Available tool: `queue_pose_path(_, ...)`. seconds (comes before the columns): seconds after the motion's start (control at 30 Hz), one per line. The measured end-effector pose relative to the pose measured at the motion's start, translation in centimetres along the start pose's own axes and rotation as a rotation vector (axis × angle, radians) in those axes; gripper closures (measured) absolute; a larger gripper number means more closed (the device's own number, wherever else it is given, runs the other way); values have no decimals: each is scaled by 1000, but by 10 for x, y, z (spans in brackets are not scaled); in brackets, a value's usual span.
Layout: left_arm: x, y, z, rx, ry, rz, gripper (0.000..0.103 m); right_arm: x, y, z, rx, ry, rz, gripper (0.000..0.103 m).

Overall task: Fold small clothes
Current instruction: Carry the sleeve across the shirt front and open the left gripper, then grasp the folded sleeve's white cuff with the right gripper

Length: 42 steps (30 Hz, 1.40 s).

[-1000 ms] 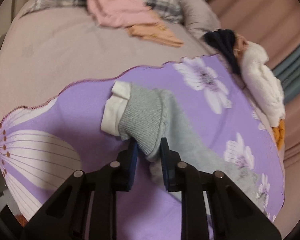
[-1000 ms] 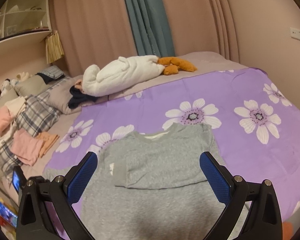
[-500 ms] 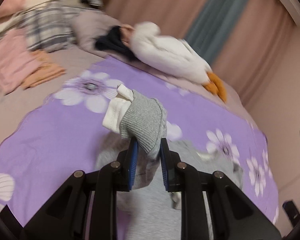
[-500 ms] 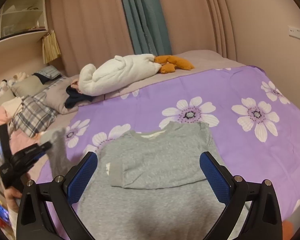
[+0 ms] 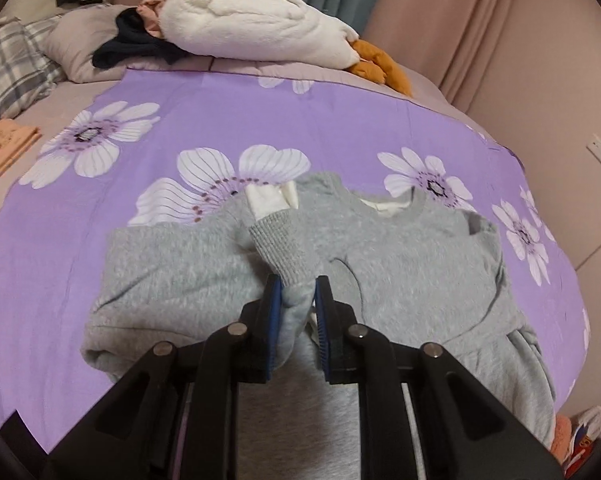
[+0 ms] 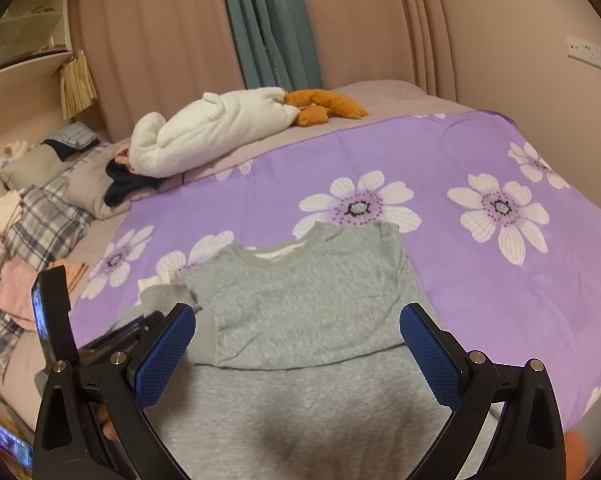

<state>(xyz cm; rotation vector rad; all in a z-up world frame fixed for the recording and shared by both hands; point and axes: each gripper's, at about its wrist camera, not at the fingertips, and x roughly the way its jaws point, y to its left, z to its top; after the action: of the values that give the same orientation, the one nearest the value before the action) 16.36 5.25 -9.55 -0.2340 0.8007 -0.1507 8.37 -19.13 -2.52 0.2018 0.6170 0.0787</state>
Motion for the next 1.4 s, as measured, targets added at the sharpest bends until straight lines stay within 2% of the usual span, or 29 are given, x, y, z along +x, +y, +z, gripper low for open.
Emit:
queue_pose_path(0.1,5,1,-4,-10,32,-54,86,5,3,-1,-10,14,-4,2)
queue_pose_path(0.2,7,-3,-6,0,40,-71,84,8,6,-2,-19,20,-7,2)
queue_pose_path(0.27,8,-3,-6,-21,56,-111,75,9,7,-1,-19,22,-1,2)
queue_pose_path(0.33,4,-3,-4,-40,51,-138,58,10,8,-2,-21,27,4,2)
queue_pose_path(0.4,-4,-3,-2,-52,32,-160,51,12,9,-2,-22,35,-1,2)
queue_pose_path(0.47,-12,-3,2,-58,21,-193,33,14,10,-2,-22,41,-4,2)
queue_pose_path(0.5,-18,-1,4,-69,15,-210,18,15,10,-2,-21,43,-3,2)
queue_pose_path(0.53,-24,1,6,-82,0,-224,15,15,11,-2,-21,43,-2,2)
queue_pose_path(0.6,-39,6,12,-105,-42,-256,15,15,13,-2,-24,44,1,2)
queue_pose_path(0.67,-50,12,16,-122,-62,-259,14,16,16,-2,-29,45,4,2)
queue_pose_path(0.77,-65,24,21,-143,-100,-209,11,19,21,-1,-37,50,10,2)
queue_pose_path(0.9,-74,44,23,-172,-119,-89,11,22,29,-2,-49,60,31,2)
queue_pose_path(1.0,-76,63,23,-236,-122,-67,11,26,34,-2,-47,70,48,2)
queue_pose_path(1.2,-81,89,24,-274,-128,9,11,38,47,0,-51,98,102,2)
queue_pose_path(1.4,-81,114,21,-334,-111,39,12,49,63,2,-68,117,128,2)
